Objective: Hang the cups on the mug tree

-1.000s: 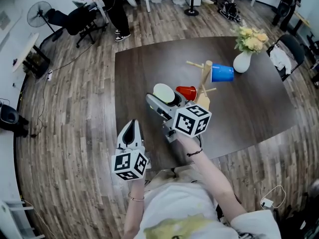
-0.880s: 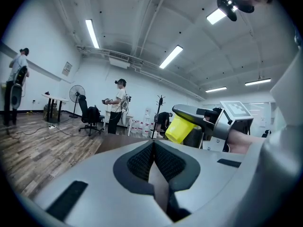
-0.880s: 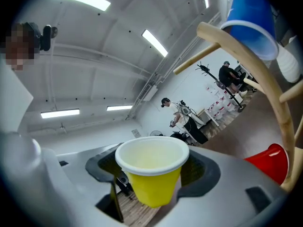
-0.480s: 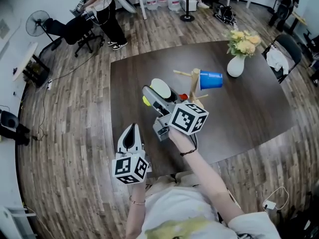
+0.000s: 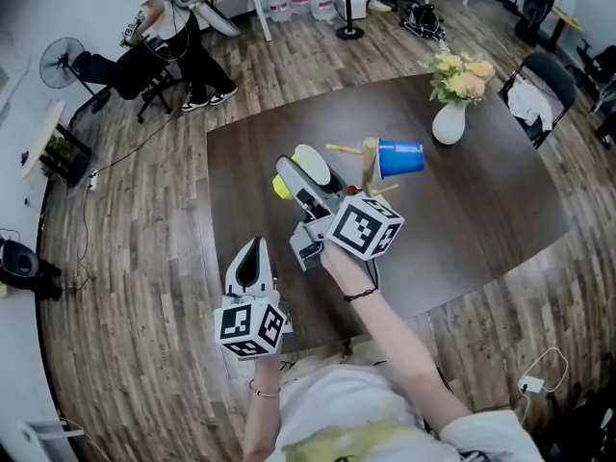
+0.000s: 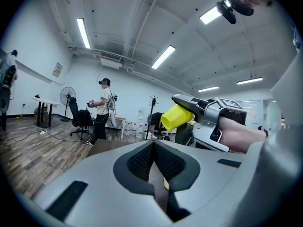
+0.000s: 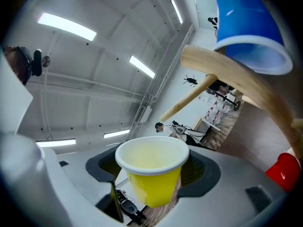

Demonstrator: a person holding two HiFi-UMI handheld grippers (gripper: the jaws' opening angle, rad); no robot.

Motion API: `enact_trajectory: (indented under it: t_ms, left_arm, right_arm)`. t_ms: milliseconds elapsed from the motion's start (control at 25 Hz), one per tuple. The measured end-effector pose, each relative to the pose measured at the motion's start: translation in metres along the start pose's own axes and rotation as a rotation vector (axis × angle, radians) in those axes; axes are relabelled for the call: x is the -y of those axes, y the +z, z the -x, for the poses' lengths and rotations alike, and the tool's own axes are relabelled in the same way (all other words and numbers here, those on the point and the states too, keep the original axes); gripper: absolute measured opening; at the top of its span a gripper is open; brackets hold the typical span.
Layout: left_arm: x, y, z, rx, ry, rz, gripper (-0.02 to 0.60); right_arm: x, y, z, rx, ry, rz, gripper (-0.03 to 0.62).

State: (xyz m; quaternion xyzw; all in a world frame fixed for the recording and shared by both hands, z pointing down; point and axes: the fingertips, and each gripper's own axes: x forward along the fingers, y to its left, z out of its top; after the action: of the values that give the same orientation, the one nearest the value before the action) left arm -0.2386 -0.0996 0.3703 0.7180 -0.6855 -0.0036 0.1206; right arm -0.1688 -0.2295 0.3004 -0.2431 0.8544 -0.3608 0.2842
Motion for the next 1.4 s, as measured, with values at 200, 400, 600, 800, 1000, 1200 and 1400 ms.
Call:
enact_trajectory:
  t_ms: [200,400,600,800,1000,1200,1400]
  left_arm:
    - [0.006,0.002,-0.013,-0.017,-0.051,-0.013,0.023]
    - [0.008,-0.003,-0.019,-0.034,-0.077,-0.017,0.023]
    - [0.004,-0.004,-0.022,-0.040,-0.073,-0.022,0.023]
    - [-0.001,-0.002,-0.022,-0.043,-0.057,-0.025,0.023]
    - [-0.005,-0.002,-0.020,-0.041,-0.044,-0.030,0.023]
    - [-0.003,-0.003,-0.020,-0.044,-0.042,-0.034,0.023]
    - [0.000,-0.003,-0.020,-0.049,-0.039,-0.041,0.023]
  right_arm:
    - [0.008,0.015,-0.002,0.078,-0.034,-0.012,0.350]
    - [0.016,0.025,0.002,0.166,-0.049,-0.062,0.350]
    - [0.024,0.032,0.004,0.229,-0.064,-0.115,0.348]
    - [0.014,0.048,0.003,0.293,0.002,-0.097,0.348]
    - [0.017,0.053,0.008,0.338,0.001,-0.124,0.348]
    - [0.023,0.057,0.015,0.382,-0.008,-0.175,0.348]
    - [0.028,0.062,0.021,0.424,-0.014,-0.220,0.348]
